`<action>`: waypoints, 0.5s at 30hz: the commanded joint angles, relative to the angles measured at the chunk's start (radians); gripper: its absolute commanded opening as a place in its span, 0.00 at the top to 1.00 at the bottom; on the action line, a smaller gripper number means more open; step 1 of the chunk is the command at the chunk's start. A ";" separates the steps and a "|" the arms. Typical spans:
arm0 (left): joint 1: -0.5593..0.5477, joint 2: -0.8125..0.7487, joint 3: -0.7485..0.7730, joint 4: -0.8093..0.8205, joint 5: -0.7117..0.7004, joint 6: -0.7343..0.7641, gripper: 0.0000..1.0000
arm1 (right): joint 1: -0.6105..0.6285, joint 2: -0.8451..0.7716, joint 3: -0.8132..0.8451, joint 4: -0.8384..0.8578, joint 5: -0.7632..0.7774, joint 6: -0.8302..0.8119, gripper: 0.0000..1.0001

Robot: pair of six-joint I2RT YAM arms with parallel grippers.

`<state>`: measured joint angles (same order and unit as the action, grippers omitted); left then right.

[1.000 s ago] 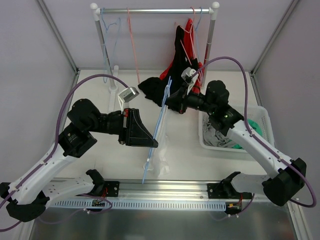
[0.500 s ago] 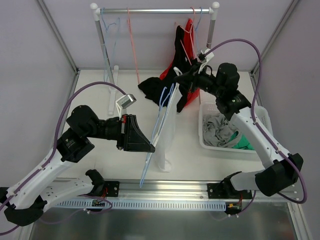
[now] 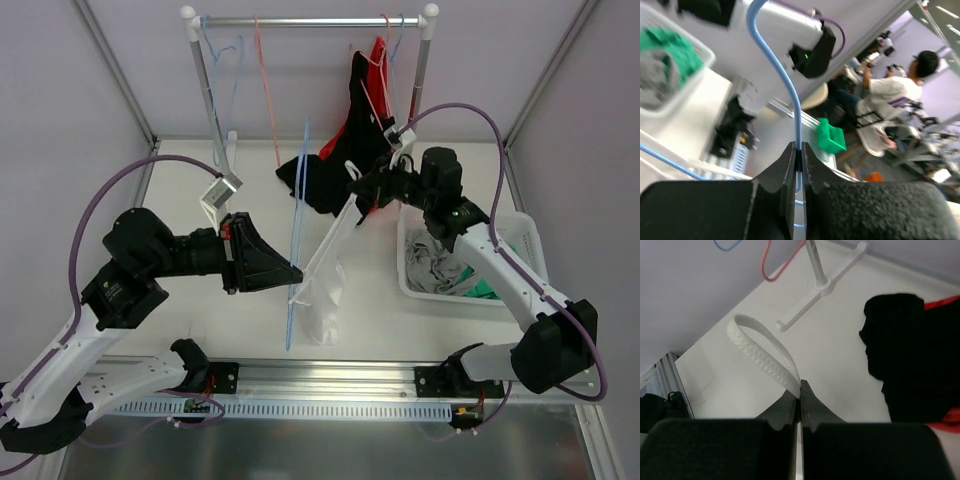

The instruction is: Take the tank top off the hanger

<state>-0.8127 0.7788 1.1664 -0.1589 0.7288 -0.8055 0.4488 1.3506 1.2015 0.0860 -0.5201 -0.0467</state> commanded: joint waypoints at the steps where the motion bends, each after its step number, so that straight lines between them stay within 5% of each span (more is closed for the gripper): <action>1: -0.013 0.040 0.107 0.019 -0.112 0.205 1.00 | 0.027 -0.073 -0.084 0.061 0.006 0.059 1.00; 9: -0.011 0.279 0.303 0.019 -0.340 0.615 1.00 | 0.152 -0.306 -0.331 -0.031 0.097 0.123 1.00; 15: -0.011 0.399 0.433 0.019 -0.213 0.880 1.00 | 0.182 -0.487 -0.473 -0.164 0.143 0.197 1.00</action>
<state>-0.8127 1.1847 1.5173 -0.1772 0.4706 -0.1474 0.6125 0.9287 0.7624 0.0036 -0.4313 0.0971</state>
